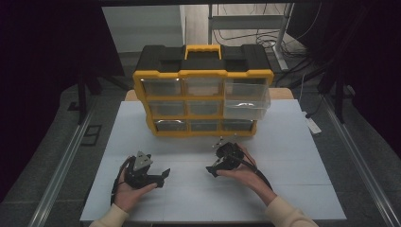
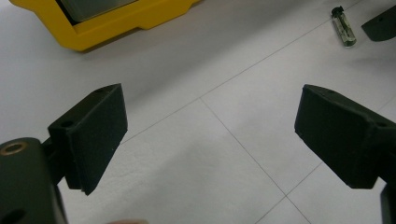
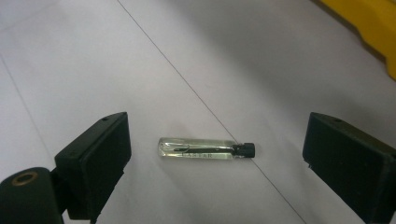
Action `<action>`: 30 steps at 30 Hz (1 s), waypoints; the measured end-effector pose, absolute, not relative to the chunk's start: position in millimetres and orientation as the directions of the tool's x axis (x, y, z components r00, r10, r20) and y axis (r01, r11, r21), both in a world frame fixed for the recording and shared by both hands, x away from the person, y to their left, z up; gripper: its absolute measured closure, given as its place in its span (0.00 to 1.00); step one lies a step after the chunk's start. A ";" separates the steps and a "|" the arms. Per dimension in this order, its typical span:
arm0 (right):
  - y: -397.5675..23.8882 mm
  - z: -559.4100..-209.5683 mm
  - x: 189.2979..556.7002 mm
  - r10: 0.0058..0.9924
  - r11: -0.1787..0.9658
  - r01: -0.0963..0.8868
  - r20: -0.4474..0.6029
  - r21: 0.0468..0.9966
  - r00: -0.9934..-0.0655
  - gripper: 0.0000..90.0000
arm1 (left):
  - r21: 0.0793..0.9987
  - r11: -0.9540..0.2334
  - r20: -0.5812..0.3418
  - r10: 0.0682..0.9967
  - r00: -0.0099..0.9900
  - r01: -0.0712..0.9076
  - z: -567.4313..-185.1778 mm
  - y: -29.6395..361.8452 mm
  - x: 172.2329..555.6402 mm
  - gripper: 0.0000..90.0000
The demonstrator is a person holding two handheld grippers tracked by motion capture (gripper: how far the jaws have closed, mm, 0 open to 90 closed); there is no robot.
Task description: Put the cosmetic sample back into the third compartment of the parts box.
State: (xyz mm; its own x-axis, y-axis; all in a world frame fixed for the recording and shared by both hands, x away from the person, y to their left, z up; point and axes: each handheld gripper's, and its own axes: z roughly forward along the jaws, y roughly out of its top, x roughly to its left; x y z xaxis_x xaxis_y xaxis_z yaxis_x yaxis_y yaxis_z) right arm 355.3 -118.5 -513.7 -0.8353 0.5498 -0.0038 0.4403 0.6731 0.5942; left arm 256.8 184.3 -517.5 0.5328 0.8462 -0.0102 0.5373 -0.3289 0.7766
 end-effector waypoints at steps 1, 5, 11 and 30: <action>-118.5 -513.7 355.3 0.550 0.673 0.440 -0.004 0.594 -0.835 0.09 | 0.777 -0.329 -0.010 0.846 0.533 0.537 -517.5 184.3 256.8 0.11; -115.1 -518.2 356.2 0.554 0.687 0.451 -0.009 0.570 -0.832 0.08 | 0.775 -0.332 -0.008 0.846 0.534 0.538 -517.7 183.9 256.9 0.11; -110.6 -523.0 356.6 0.552 0.700 0.450 -0.019 0.554 -0.834 0.10 | 0.774 -0.333 -0.009 0.845 0.535 0.538 -517.9 183.9 256.9 0.11; -108.1 -518.7 349.7 0.547 0.708 0.436 -0.040 0.555 -0.836 0.43 | 0.777 -0.332 -0.009 0.844 0.537 0.535 -517.4 184.5 256.5 0.11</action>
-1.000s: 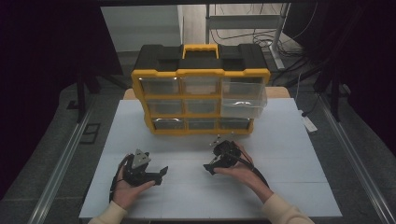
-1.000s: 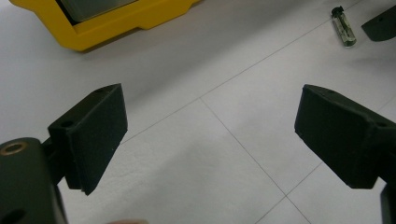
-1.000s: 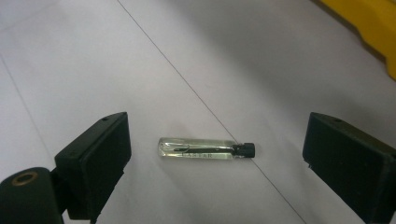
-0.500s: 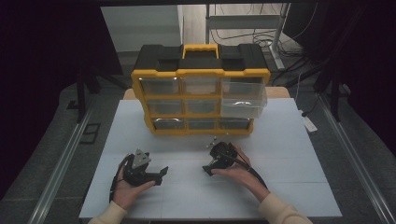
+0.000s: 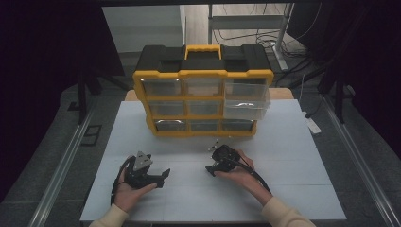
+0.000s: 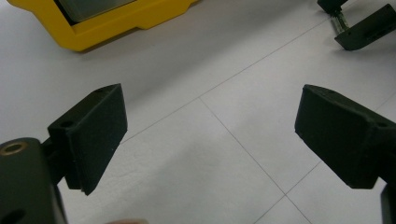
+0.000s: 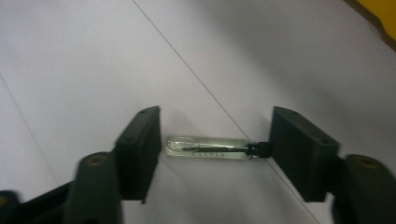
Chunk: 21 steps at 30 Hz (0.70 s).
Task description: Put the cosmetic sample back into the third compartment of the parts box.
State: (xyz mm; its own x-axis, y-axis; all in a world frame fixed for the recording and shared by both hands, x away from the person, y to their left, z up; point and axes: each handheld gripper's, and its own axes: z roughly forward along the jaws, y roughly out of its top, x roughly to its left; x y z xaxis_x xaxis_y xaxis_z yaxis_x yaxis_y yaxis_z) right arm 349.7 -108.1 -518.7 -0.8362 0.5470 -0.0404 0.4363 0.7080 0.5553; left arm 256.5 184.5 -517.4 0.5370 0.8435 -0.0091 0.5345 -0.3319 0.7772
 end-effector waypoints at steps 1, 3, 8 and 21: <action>-108.1 -518.4 349.3 0.545 0.708 0.435 -0.039 0.556 -0.837 0.44 | 0.777 -0.332 -0.009 0.843 0.537 0.534 -517.4 184.4 256.5 0.11; -107.9 -518.3 348.9 0.546 0.709 0.435 -0.042 0.556 -0.837 0.44 | 0.777 -0.333 -0.008 0.844 0.537 0.535 -517.3 184.5 256.4 0.11; -108.3 -518.3 348.6 0.545 0.707 0.431 -0.043 0.561 -0.838 0.44 | 0.778 -0.332 -0.009 0.843 0.538 0.533 -516.7 184.9 256.1 0.11; -119.7 -498.8 346.6 0.558 0.640 0.416 -0.019 0.646 -0.830 0.45 | 0.782 -0.330 -0.008 0.843 0.538 0.529 -516.0 185.4 255.7 0.11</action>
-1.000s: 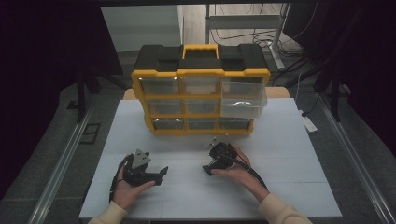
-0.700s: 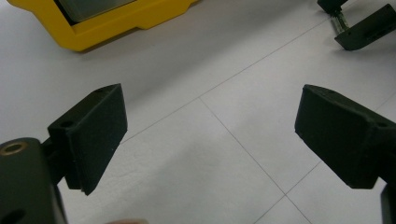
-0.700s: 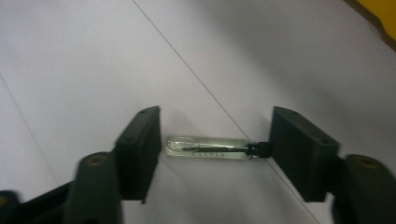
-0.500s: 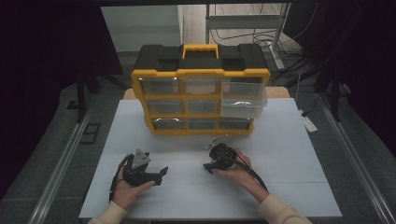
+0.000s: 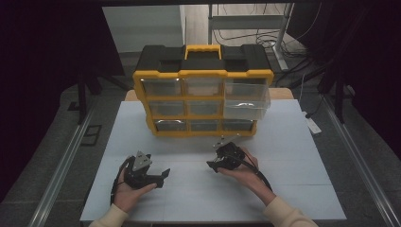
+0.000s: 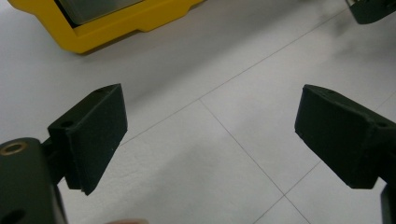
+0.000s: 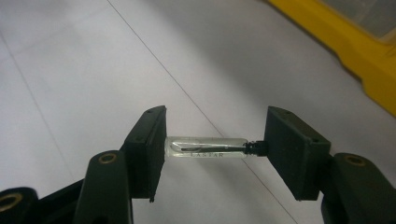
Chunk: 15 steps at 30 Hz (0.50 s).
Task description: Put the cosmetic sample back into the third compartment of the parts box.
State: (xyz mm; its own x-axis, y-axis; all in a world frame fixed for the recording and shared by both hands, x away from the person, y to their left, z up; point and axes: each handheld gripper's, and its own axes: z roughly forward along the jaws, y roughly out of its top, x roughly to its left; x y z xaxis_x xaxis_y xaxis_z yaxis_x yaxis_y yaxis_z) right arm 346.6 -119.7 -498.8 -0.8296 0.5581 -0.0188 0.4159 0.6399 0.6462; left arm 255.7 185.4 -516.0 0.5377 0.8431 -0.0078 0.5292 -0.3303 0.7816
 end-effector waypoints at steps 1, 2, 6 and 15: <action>-120.4 -497.2 345.6 0.561 0.636 0.419 -0.015 0.648 -0.827 0.45 | 0.781 -0.331 -0.007 0.843 0.538 0.529 -516.0 185.4 255.7 0.11; -120.4 -497.2 345.6 0.561 0.636 0.419 -0.015 0.648 -0.827 0.45 | 0.781 -0.331 -0.007 0.843 0.538 0.529 -516.0 185.4 255.7 0.11; -123.1 -490.8 343.5 0.557 0.620 0.409 -0.008 0.669 -0.830 0.45 | 0.782 -0.331 -0.007 0.843 0.537 0.529 -516.0 185.5 255.8 0.11; -131.3 -476.8 335.5 0.549 0.589 0.392 0.006 0.707 -0.836 0.45 | 0.784 -0.327 -0.009 0.844 0.537 0.527 -515.6 186.0 255.3 0.11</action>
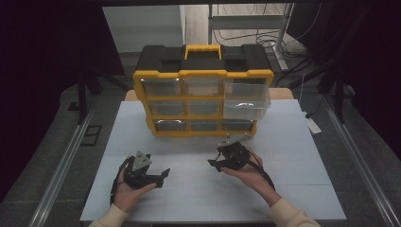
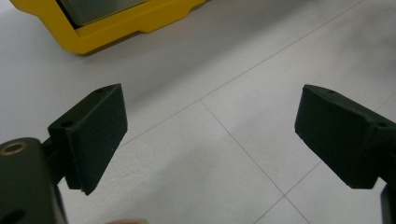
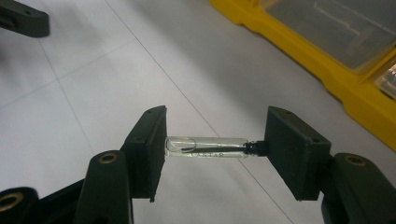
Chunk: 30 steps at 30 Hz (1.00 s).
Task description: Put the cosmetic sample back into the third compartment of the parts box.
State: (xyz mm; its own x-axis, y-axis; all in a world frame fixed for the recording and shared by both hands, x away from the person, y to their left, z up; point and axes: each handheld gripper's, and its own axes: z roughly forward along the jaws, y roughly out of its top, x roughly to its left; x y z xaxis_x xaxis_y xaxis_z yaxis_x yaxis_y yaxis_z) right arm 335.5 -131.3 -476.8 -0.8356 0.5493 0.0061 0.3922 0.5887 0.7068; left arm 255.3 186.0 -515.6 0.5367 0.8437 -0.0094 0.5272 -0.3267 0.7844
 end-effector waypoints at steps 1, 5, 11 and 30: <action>-132.3 -475.8 334.9 0.546 0.584 0.388 0.008 0.713 -0.838 0.45 | 0.784 -0.328 -0.009 0.844 0.537 0.528 -515.5 185.9 255.2 0.11; -136.7 -472.4 331.6 0.539 0.581 0.374 0.002 0.723 -0.842 0.45 | 0.785 -0.327 -0.009 0.843 0.538 0.526 -515.3 186.0 255.2 0.11; -142.0 -466.6 327.9 0.542 0.569 0.368 0.000 0.735 -0.840 0.45 | 0.785 -0.329 -0.007 0.843 0.537 0.526 -515.1 185.8 255.2 0.11; -150.4 -448.6 318.6 0.544 0.540 0.334 -0.017 0.773 -0.839 0.45 | 0.788 -0.324 -0.008 0.845 0.535 0.524 -515.0 186.0 255.1 0.11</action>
State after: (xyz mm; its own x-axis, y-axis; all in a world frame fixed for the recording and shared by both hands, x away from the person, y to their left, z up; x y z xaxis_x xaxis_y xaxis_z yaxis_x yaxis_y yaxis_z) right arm 318.6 -150.4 -448.6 -0.8387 0.5443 -0.0175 0.3342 0.5398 0.7726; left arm 255.1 186.0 -515.0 0.5352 0.8447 -0.0084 0.5237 -0.3239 0.7880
